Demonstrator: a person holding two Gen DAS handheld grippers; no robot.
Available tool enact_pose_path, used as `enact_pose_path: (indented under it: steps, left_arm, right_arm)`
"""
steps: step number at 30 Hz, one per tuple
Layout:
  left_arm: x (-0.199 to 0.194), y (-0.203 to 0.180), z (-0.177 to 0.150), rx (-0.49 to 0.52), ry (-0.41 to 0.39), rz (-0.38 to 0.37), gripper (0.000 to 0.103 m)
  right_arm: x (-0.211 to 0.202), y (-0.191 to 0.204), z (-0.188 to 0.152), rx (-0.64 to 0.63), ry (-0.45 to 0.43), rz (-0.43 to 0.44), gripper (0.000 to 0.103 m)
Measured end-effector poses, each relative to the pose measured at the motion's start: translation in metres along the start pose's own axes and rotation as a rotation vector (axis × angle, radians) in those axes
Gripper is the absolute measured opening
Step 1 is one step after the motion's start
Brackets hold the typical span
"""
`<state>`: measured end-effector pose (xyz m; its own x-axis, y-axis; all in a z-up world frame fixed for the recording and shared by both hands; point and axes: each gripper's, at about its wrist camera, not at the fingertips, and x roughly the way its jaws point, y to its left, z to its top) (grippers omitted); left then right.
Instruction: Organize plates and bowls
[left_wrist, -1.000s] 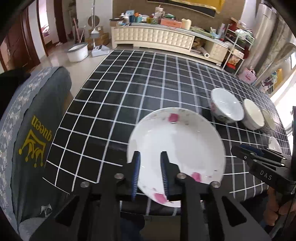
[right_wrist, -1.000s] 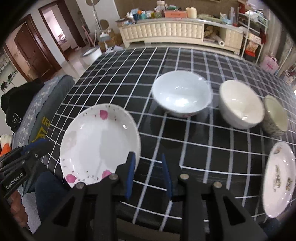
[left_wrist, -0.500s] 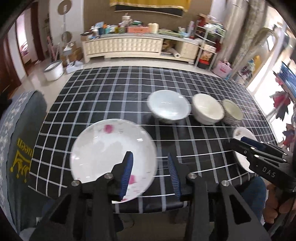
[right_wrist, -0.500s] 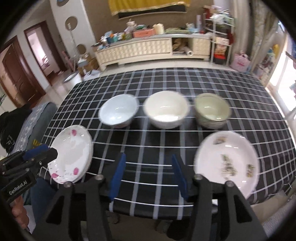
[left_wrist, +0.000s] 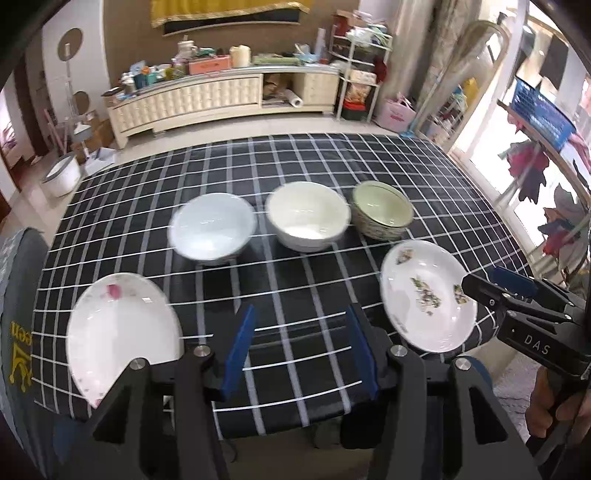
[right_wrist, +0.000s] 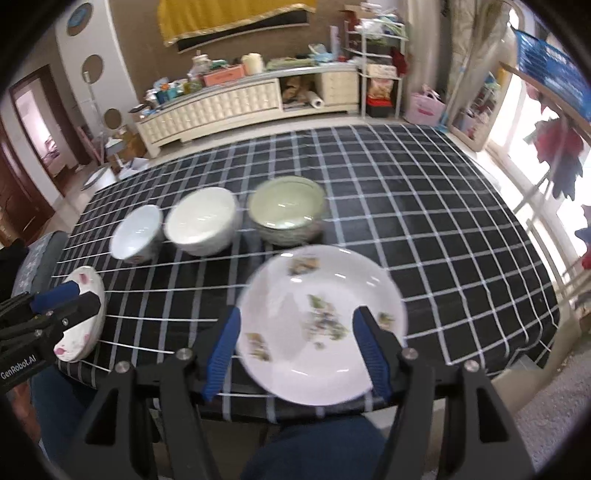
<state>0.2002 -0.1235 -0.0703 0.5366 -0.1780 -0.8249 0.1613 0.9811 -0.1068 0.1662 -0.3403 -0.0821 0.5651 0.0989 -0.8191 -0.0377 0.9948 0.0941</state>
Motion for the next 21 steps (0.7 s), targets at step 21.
enact_pose_path:
  steps: [21]
  left_arm:
    - [0.120, -0.083, 0.016, 0.071, 0.199, -0.047, 0.048]
  right_arm:
    - [0.075, -0.089, -0.008, 0.094, 0.152, -0.025, 0.068]
